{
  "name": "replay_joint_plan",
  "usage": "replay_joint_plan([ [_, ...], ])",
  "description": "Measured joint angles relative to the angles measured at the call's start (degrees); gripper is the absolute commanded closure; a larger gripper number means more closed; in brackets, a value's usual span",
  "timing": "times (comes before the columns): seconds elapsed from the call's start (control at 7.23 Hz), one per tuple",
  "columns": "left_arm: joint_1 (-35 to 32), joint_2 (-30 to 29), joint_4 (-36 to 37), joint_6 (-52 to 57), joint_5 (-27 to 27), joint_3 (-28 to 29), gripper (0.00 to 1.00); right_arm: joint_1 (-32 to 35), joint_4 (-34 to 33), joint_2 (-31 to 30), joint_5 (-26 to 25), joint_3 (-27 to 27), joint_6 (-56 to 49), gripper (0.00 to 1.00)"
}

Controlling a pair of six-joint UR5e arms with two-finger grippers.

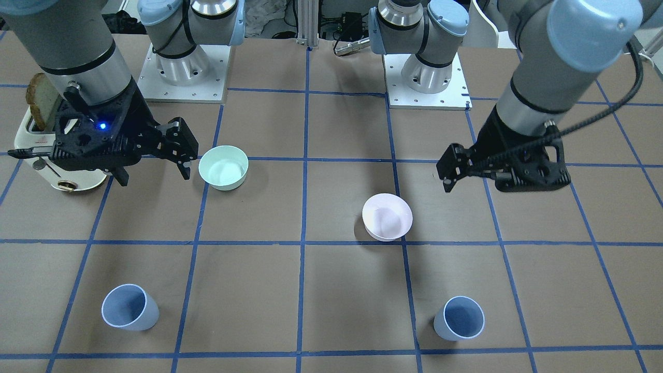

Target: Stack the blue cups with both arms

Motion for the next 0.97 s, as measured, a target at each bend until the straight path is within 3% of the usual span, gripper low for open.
replay_joint_plan([
  [0.41,0.0,-15.8,17.0,4.0,-0.5,4.4,0.01,-0.3,0.1,0.0,0.0,0.1,0.0,0.00],
  [0.55,-0.4,-19.2,19.1,4.5,-0.5,4.9,0.16,-0.6,0.1,0.0,0.1,0.1,0.0,0.00],
  [0.69,-1.1,-21.1,19.9,4.7,-0.4,5.1,0.22,-1.0,0.2,0.0,0.2,0.1,-0.1,0.00],
  [0.83,-1.8,-22.3,21.0,4.8,-0.2,5.1,0.53,-1.1,0.2,0.0,0.3,0.1,-0.1,0.00],
  [0.97,-2.1,-23.0,22.1,4.9,0.0,5.2,0.77,-1.2,0.2,0.0,0.3,0.1,-0.1,0.00],
])
